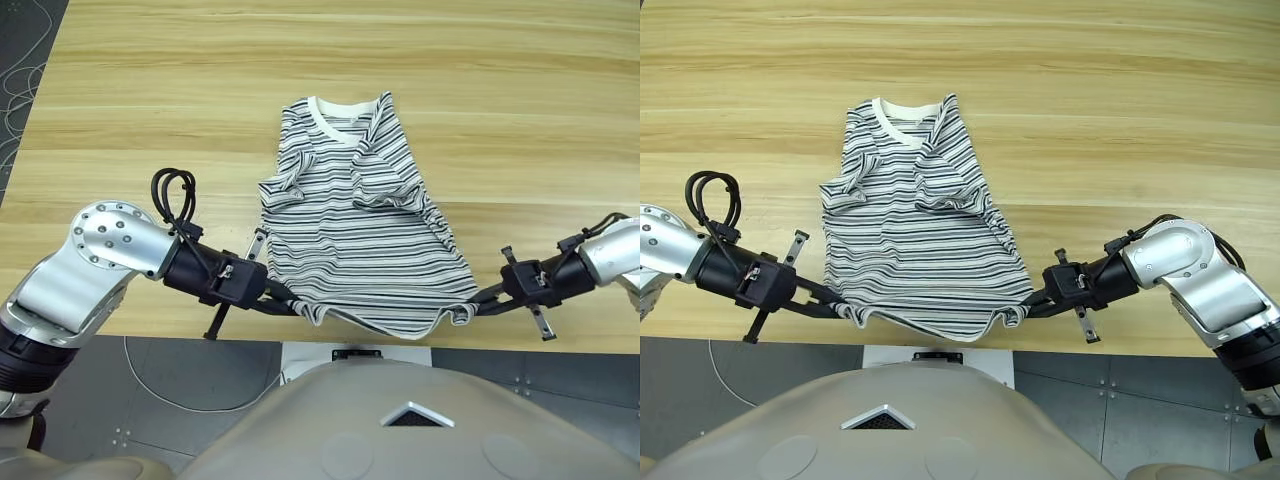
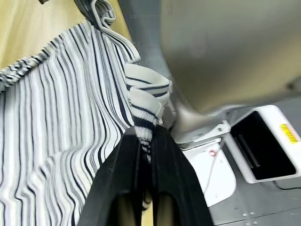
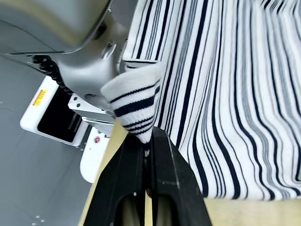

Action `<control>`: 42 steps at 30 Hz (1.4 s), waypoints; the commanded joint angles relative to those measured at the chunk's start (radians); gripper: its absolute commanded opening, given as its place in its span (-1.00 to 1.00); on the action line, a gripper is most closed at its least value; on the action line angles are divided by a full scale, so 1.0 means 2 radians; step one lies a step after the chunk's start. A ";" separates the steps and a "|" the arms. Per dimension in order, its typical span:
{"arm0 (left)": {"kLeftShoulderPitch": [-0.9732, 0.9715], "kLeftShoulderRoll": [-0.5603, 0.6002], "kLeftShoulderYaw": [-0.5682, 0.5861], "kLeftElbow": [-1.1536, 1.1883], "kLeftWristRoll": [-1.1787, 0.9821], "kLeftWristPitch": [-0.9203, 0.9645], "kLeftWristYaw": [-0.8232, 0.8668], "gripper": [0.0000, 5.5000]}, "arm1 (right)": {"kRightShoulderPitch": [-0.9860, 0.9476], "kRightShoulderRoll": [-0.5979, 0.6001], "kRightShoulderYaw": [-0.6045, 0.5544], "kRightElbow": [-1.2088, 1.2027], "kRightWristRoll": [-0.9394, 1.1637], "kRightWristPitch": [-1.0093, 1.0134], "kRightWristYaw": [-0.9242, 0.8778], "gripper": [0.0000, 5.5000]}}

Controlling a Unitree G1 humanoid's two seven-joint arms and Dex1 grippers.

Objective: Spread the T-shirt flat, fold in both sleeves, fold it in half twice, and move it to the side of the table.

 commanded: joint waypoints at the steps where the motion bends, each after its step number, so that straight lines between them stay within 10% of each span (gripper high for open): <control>1: 0.030 0.030 0.008 -0.002 0.024 -0.016 -0.048 -0.91 | 0.011 -0.011 -0.023 -0.010 0.012 0.033 0.032 -0.96; 25: -0.092 -0.109 0.095 0.142 -0.027 0.030 -0.046 -0.91 | -0.107 0.192 -0.100 0.137 -0.054 -0.006 -0.042 -0.96; 42: -0.245 -0.227 0.089 0.483 0.155 -0.137 0.031 -0.91 | -0.238 0.311 -0.140 0.303 -0.136 -0.109 -0.176 -0.96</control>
